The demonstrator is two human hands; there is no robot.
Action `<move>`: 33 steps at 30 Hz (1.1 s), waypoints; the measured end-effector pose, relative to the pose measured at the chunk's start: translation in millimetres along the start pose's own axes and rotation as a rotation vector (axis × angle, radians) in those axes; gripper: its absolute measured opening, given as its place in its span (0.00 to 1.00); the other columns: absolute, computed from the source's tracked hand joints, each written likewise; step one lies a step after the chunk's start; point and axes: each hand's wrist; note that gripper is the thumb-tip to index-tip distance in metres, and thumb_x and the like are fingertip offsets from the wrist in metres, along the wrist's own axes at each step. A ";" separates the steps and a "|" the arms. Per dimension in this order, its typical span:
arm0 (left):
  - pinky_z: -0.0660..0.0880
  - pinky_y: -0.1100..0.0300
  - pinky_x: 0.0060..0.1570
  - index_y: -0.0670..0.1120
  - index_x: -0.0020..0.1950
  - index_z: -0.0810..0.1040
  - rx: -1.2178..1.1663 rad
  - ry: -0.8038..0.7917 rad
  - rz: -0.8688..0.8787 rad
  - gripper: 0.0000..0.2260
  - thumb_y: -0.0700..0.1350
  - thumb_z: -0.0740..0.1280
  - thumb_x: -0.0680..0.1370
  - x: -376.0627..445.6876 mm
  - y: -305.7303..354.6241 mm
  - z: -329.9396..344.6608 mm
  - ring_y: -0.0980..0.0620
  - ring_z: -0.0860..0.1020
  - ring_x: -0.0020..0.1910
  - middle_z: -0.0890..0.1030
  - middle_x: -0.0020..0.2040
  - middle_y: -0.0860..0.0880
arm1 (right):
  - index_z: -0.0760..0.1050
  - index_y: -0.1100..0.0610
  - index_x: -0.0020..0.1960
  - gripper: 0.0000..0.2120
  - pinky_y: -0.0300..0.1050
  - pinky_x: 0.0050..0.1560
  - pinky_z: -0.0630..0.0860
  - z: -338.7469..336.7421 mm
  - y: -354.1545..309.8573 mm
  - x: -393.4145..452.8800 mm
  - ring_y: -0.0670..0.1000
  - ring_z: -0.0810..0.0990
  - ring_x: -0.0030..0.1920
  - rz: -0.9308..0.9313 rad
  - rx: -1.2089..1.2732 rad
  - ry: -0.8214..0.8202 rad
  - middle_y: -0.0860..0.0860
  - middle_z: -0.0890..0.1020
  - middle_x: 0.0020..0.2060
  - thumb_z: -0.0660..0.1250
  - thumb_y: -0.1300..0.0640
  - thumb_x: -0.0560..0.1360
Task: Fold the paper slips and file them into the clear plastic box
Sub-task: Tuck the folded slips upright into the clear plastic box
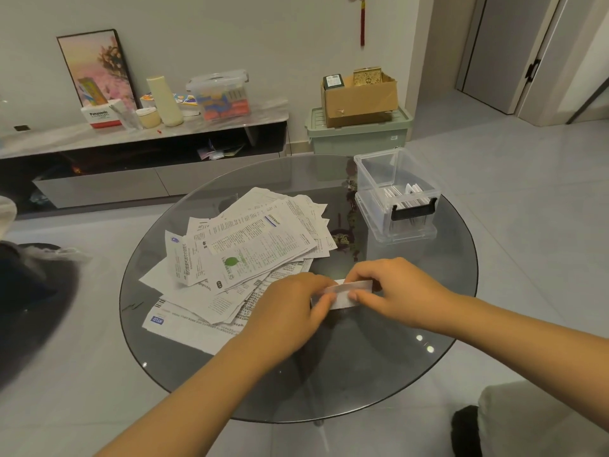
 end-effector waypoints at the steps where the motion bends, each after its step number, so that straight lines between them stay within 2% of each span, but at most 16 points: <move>1: 0.66 0.64 0.45 0.55 0.60 0.77 -0.019 0.011 -0.030 0.11 0.49 0.63 0.78 0.7 0.1 1.7 0.56 0.75 0.49 0.79 0.52 0.55 | 0.76 0.47 0.53 0.07 0.49 0.49 0.76 2.1 0.5 0.9 0.46 0.77 0.44 0.014 -0.001 0.019 0.45 0.81 0.44 0.65 0.52 0.75; 3: 0.64 0.67 0.47 0.54 0.64 0.73 -0.036 0.018 -0.066 0.16 0.47 0.66 0.76 2.3 -2.3 5.7 0.57 0.73 0.53 0.75 0.58 0.55 | 0.73 0.47 0.57 0.11 0.46 0.50 0.75 5.6 0.8 1.7 0.45 0.75 0.46 0.044 0.001 0.051 0.44 0.79 0.47 0.66 0.53 0.74; 7: 0.60 0.71 0.50 0.51 0.69 0.68 -0.079 0.008 -0.123 0.22 0.44 0.68 0.76 6.3 -7.3 9.0 0.57 0.69 0.58 0.69 0.63 0.53 | 0.65 0.45 0.68 0.24 0.43 0.59 0.68 9.7 1.4 1.7 0.47 0.67 0.59 0.018 -0.107 0.090 0.45 0.72 0.57 0.67 0.52 0.74; 12: 0.59 0.70 0.54 0.51 0.71 0.66 0.032 0.073 -0.122 0.23 0.45 0.67 0.76 6.6 -7.2 6.1 0.56 0.62 0.64 0.65 0.64 0.53 | 0.68 0.45 0.67 0.18 0.39 0.60 0.63 6.1 2.8 -1.0 0.48 0.66 0.60 -0.083 -0.230 0.050 0.44 0.72 0.60 0.61 0.52 0.78; 14: 0.63 0.67 0.53 0.50 0.67 0.70 0.093 0.099 -0.084 0.20 0.45 0.68 0.76 5.6 -5.6 3.2 0.56 0.63 0.62 0.67 0.62 0.53 | 0.69 0.47 0.67 0.17 0.40 0.59 0.64 5.7 2.5 -5.2 0.49 0.67 0.58 -0.098 -0.302 0.036 0.46 0.72 0.59 0.57 0.51 0.79; 18: 0.68 0.59 0.42 0.46 0.49 0.81 0.131 0.069 0.040 0.05 0.41 0.67 0.75 1.4 -4.6 6.9 0.47 0.75 0.48 0.77 0.47 0.49 | 0.73 0.52 0.63 0.16 0.40 0.53 0.67 5.9 -4.3 -16.4 0.49 0.68 0.53 -0.114 -0.395 0.026 0.48 0.71 0.52 0.54 0.49 0.79; 20: 0.71 0.56 0.40 0.44 0.46 0.82 0.115 0.040 0.063 0.06 0.43 0.65 0.75 -2.1 -5.1 9.6 0.46 0.76 0.44 0.78 0.43 0.48 | 0.74 0.52 0.62 0.16 0.40 0.51 0.67 5.0 -8.8 -21.3 0.49 0.69 0.52 -0.133 -0.403 -0.008 0.49 0.71 0.50 0.54 0.49 0.79; 23: 0.72 0.57 0.44 0.45 0.50 0.82 0.078 -0.006 0.052 0.14 0.49 0.59 0.74 -4.8 -3.7 5.1 0.50 0.75 0.47 0.78 0.47 0.50 | 0.74 0.52 0.62 0.16 0.40 0.50 0.67 1.3 -12.3 -26.0 0.49 0.70 0.53 -0.182 -0.419 -0.082 0.49 0.72 0.52 0.54 0.48 0.79; 27: 0.61 0.75 0.47 0.50 0.61 0.79 0.070 -0.120 0.088 0.21 0.57 0.59 0.73 -8.7 -6.1 -4.0 0.58 0.71 0.56 0.76 0.58 0.55 | 0.75 0.49 0.62 0.15 0.37 0.52 0.66 -6.3 -12.5 -28.5 0.47 0.70 0.55 -0.277 -0.386 -0.130 0.46 0.74 0.55 0.57 0.48 0.79; 28: 0.60 0.77 0.49 0.51 0.63 0.77 0.072 -0.151 0.101 0.23 0.59 0.60 0.73 -10.2 -6.7 -5.7 0.59 0.69 0.58 0.74 0.61 0.56 | 0.76 0.49 0.62 0.15 0.37 0.52 0.65 -6.4 -11.5 -28.3 0.46 0.71 0.55 -0.290 -0.381 -0.126 0.45 0.75 0.55 0.58 0.48 0.79; 30: 0.59 0.75 0.55 0.52 0.68 0.73 0.077 -0.214 0.115 0.26 0.63 0.64 0.73 -13.1 -7.2 -8.1 0.61 0.66 0.63 0.70 0.66 0.57 | 0.79 0.50 0.56 0.11 0.38 0.50 0.67 -4.9 -10.9 -28.3 0.48 0.74 0.52 -0.329 -0.364 -0.105 0.45 0.78 0.52 0.63 0.50 0.76; 32: 0.58 0.71 0.62 0.53 0.71 0.69 0.081 -0.255 0.116 0.30 0.64 0.66 0.72 -15.1 -7.5 -9.7 0.61 0.62 0.67 0.66 0.69 0.58 | 0.82 0.51 0.45 0.07 0.40 0.43 0.73 -2.2 -8.7 -28.7 0.48 0.78 0.43 -0.382 -0.357 -0.085 0.45 0.81 0.43 0.67 0.51 0.71; 33: 0.57 0.70 0.63 0.53 0.71 0.68 0.085 -0.266 0.115 0.31 0.64 0.66 0.72 -15.7 -7.4 -10.3 0.61 0.61 0.68 0.65 0.70 0.59 | 0.81 0.50 0.41 0.07 0.39 0.39 0.75 -0.5 -8.4 -29.2 0.47 0.79 0.39 -0.411 -0.374 -0.063 0.44 0.81 0.39 0.65 0.51 0.69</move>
Point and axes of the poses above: each hand's wrist, its own x-axis towards the middle knuckle, its own z-axis out of the palm, y = z × x
